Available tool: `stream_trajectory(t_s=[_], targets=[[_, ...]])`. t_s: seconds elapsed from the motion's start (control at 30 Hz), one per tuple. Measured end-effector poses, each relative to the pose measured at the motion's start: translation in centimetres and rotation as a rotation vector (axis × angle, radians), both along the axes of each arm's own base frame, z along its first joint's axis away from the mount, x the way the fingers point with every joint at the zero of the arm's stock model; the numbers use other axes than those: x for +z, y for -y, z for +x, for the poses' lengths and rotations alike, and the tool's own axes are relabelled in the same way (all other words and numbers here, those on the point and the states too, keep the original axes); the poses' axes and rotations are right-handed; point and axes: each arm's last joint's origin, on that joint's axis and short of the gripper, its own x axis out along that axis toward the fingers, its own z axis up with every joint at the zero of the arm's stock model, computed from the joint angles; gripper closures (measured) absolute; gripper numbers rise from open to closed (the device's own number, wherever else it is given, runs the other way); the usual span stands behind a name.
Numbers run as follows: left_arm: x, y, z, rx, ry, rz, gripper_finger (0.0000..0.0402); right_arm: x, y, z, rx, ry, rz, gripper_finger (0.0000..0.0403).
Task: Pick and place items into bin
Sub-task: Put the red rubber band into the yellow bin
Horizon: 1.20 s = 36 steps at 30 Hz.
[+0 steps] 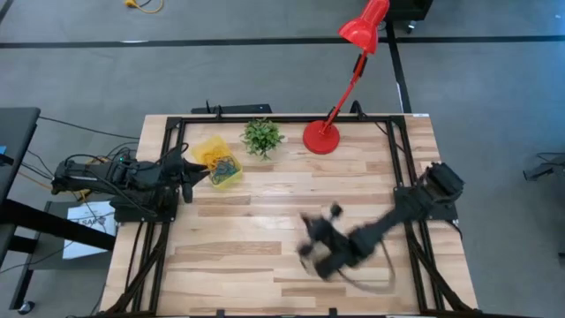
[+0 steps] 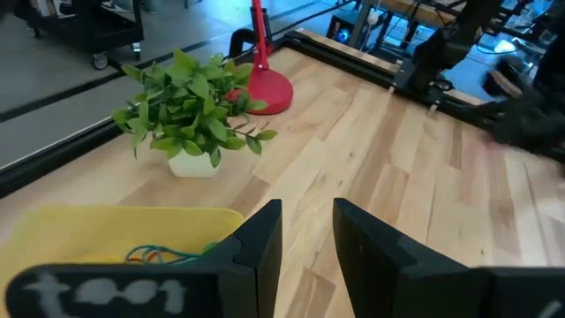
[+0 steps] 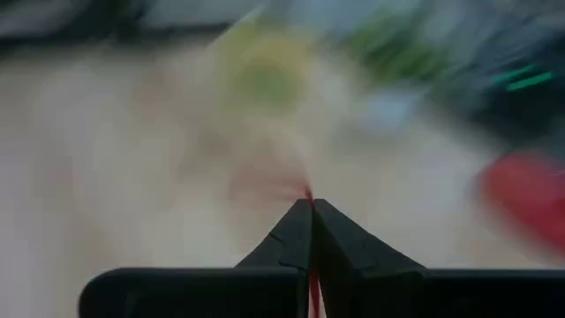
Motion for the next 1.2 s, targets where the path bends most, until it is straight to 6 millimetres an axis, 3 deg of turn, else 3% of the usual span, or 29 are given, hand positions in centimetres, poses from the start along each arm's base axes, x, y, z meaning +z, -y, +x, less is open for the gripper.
stream_trajectory(t_s=[0.1,0.17,0.27,0.4,0.57,0.67,0.8,0.93,1.07,1.2], targets=[[0.0,0.0,0.0,0.000,0.005,0.000,0.0310,1.2,4.3,3.3,-0.179,0.138,-0.088,0.0398],[0.1,0.0,0.1,0.000,0.015,-0.001,0.0310,1.9,7.6,5.5,-0.210,0.156,-0.071,0.0398],[0.3,0.0,0.1,0.003,0.028,0.001,0.0310,3.3,12.7,8.8,-0.022,0.195,0.022,0.0401],[0.3,-0.1,0.1,0.032,0.022,0.039,0.0310,4.4,18.4,11.8,0.227,0.460,0.091,0.0401],[0.7,-0.4,0.0,0.139,0.051,0.110,0.0310,2.1,23.0,15.2,0.215,0.478,0.107,0.0402],[0.9,-0.7,-0.1,0.242,0.057,0.162,0.0310,0.8,24.2,17.7,0.254,0.478,0.126,0.0402],[0.8,-0.8,-0.3,0.299,0.033,0.188,0.0310,0.3,24.3,21.4,0.290,0.491,0.127,0.0402],[0.7,-0.8,-0.2,0.263,0.028,0.175,0.0310,-0.9,24.7,24.4,0.275,0.354,0.157,0.0402],[0.6,-0.6,-0.1,0.216,0.029,0.154,0.0310,-1.0,25.1,26.3,0.286,0.219,0.119,0.0390],[0.6,-0.5,-0.1,0.187,0.031,0.131,0.0310,0.3,25.1,26.9,0.293,0.207,0.114,0.0366]])
